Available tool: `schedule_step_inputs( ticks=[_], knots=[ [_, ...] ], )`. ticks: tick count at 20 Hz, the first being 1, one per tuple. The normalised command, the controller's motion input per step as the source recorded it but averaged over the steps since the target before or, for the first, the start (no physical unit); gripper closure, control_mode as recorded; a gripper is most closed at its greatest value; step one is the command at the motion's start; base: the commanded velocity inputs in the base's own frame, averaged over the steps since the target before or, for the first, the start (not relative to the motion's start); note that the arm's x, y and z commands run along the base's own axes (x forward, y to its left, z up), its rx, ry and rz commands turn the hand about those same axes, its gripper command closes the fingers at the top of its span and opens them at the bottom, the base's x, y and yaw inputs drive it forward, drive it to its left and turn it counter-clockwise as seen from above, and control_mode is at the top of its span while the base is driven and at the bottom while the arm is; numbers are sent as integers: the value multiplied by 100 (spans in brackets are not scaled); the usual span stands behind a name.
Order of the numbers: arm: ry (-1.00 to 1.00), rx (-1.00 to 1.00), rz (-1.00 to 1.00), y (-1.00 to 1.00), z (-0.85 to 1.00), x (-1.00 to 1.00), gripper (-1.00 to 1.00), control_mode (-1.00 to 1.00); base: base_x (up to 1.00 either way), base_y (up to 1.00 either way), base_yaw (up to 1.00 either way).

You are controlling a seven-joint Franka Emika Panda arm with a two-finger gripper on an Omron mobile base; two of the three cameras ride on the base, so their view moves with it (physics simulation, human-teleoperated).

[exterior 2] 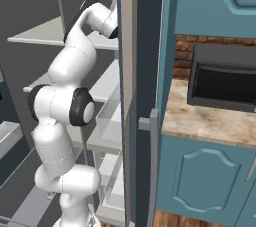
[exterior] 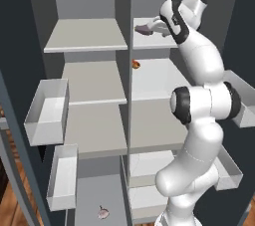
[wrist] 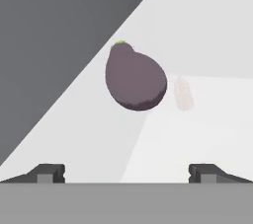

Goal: Take the garlic and eggplant from the fridge shelf and place them in the freezer drawer to begin freezing them.

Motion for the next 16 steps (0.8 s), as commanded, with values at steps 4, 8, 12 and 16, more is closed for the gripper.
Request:
schedule_step_inputs(
  ticks=[4, 8, 12, 16],
  knots=[
    [-1, -4, 0, 26, -8, 40, -100, -100, 0, 0, 0],
    [-5, -6, 2, 15, -9, 43, -100, -100, 0, 0, 0],
    [-7, -7, 1, 3, -7, 41, -100, -100, 0, 0, 0],
    [-3, -7, 0, 0, -14, 35, -100, -100, 0, 0, 0]
  ],
)
